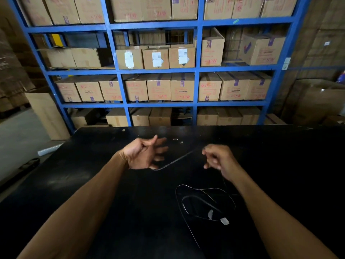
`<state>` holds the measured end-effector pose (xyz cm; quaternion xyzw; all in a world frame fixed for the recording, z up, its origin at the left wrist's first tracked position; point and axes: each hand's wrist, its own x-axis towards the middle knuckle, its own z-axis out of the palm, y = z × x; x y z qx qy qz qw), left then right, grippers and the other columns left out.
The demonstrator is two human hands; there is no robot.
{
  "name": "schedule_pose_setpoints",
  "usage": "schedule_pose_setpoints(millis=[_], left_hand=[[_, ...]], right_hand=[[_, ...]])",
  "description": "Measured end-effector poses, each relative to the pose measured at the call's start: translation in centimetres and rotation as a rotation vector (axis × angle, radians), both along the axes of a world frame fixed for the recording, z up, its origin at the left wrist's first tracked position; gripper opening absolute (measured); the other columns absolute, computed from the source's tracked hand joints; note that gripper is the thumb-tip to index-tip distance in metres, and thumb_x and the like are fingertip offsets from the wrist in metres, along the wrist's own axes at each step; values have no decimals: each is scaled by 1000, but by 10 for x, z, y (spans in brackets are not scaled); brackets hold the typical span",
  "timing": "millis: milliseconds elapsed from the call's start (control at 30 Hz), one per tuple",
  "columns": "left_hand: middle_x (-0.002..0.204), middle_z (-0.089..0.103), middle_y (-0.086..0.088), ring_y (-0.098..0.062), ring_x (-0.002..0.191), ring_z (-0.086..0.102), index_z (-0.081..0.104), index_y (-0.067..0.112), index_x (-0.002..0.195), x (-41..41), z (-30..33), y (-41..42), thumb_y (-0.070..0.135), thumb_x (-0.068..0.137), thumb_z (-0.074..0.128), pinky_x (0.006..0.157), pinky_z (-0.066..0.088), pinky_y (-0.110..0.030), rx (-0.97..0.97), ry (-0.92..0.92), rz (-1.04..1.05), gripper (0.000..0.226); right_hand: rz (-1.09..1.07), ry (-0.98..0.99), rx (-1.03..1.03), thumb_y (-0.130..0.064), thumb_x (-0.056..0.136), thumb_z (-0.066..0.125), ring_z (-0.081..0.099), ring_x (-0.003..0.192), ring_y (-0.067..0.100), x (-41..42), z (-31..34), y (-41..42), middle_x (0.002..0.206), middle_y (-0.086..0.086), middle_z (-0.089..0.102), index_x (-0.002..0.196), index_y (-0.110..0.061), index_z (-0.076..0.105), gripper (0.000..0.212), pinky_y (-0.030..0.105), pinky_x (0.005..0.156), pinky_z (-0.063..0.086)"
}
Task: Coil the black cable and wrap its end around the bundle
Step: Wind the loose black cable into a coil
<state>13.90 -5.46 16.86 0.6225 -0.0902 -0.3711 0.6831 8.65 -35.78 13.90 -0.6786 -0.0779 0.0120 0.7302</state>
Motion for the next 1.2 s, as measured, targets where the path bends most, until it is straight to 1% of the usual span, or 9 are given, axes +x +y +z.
schedule_pose_setpoints(millis=[100, 233, 400, 533, 633, 800, 933, 1033, 1200], left_hand=[[168, 11, -4, -41, 151, 10, 14, 34, 159, -13, -9, -22, 52, 98, 38, 116, 3, -68, -27, 52, -194, 68], [163, 25, 6, -38, 151, 14, 26, 38, 154, -30, -4, -50, 53, 98, 35, 116, 5, -68, -115, 68, -375, 59], [164, 29, 4, -40, 149, 22, 24, 35, 157, -37, 16, -59, 54, 100, 26, 113, 10, -68, -285, 24, -460, 60], [167, 20, -3, -47, 148, 17, 21, 27, 158, -26, 37, -54, 51, 100, 29, 112, 6, -72, -521, 12, -335, 64], [164, 29, -8, -50, 147, 18, 25, 25, 158, -9, 44, -42, 50, 101, 24, 111, -1, -77, -557, -28, -84, 61], [156, 43, -10, -51, 147, 17, 38, 27, 153, 15, 39, -6, 50, 100, 31, 110, 1, -76, -510, -89, 209, 58], [160, 34, -6, -46, 150, 14, 38, 32, 152, 18, 23, 12, 51, 98, 38, 114, 3, -74, -338, -118, 291, 57], [166, 20, -2, -41, 152, 8, 32, 38, 154, 9, 10, 8, 54, 98, 40, 116, 8, -71, -135, -114, 189, 59], [162, 33, 4, -34, 148, 26, 38, 42, 151, -24, 14, -33, 55, 92, 53, 118, 23, -56, -11, 8, -260, 62]], right_hand=[[3, -85, -179, -32, 86, 66, 43, 39, 10, 20, 41, -3, 50, -6, 47, 83, -14, 77, 21, 30, 57, 57], [-175, -112, -446, -36, 85, 74, 66, 57, 0, 45, 64, 8, 71, -13, 70, 86, -32, 79, 7, 18, 56, 56], [-146, -67, -408, -28, 92, 70, 72, 81, 8, 43, 35, 19, 87, -15, 76, 88, -37, 76, 12, 28, 62, 59], [-47, 5, -322, -26, 98, 66, 58, 50, 0, 23, -6, 38, 68, -6, 64, 89, -39, 79, 20, 28, 52, 54], [103, 18, -351, -40, 97, 64, 52, 48, 5, 0, -23, 48, 66, -4, 60, 101, -39, 80, 16, 26, 53, 54], [179, -26, -389, -50, 93, 63, 45, 44, 8, -26, -9, 41, 53, -4, 51, 94, -27, 81, 29, 26, 46, 47], [167, -87, -425, -45, 94, 65, 46, 43, 5, -24, 24, 26, 49, -8, 50, 88, -26, 78, 24, 23, 42, 45], [62, -143, -444, -44, 97, 62, 48, 43, 4, -11, 56, 15, 51, -12, 54, 90, -31, 75, 20, 21, 45, 46], [-113, -291, -604, -49, 97, 59, 55, 45, 7, 19, 98, 13, 61, -5, 64, 88, -42, 71, 17, 22, 50, 48]])
